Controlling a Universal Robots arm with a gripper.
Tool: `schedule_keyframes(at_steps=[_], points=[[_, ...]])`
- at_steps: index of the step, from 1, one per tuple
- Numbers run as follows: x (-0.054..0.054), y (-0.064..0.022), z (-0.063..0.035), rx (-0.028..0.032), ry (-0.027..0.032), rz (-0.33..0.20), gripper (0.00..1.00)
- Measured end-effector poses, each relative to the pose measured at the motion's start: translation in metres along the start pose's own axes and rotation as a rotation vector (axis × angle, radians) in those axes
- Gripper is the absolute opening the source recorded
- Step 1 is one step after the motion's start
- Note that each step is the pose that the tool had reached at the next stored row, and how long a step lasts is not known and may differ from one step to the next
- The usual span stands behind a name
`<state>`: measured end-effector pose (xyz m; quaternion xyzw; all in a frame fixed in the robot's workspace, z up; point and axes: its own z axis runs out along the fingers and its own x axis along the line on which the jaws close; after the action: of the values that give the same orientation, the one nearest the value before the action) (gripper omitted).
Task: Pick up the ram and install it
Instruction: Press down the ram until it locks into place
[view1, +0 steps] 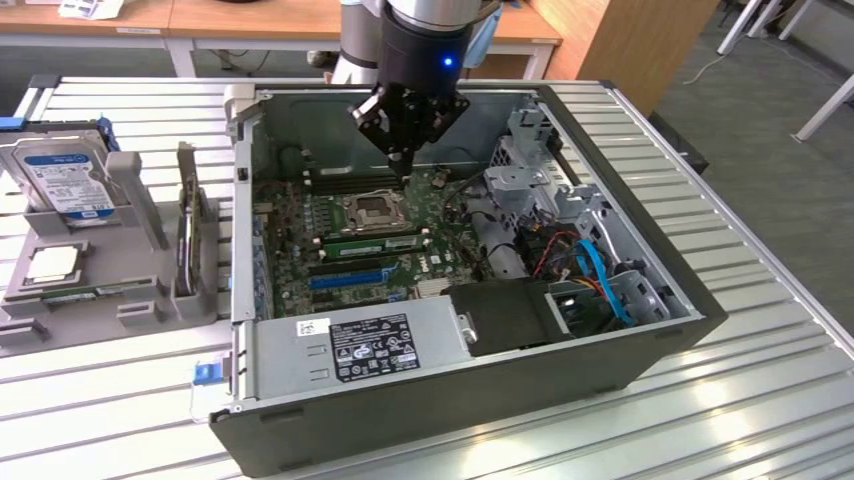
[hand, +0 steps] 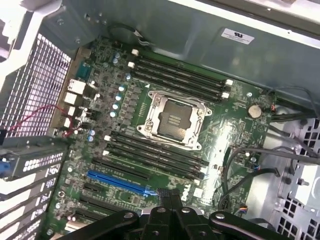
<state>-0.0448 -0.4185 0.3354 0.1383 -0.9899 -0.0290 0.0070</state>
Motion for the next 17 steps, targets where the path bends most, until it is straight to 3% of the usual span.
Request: schedule_keyframes(at_steps=[9,17], points=[[-0.0001,0.0000,0.0001,-0.0008,0.0009,0.017,0.10],[-0.0001,0.0000,0.0001,-0.0015,-0.0048,0.113,0.10]])
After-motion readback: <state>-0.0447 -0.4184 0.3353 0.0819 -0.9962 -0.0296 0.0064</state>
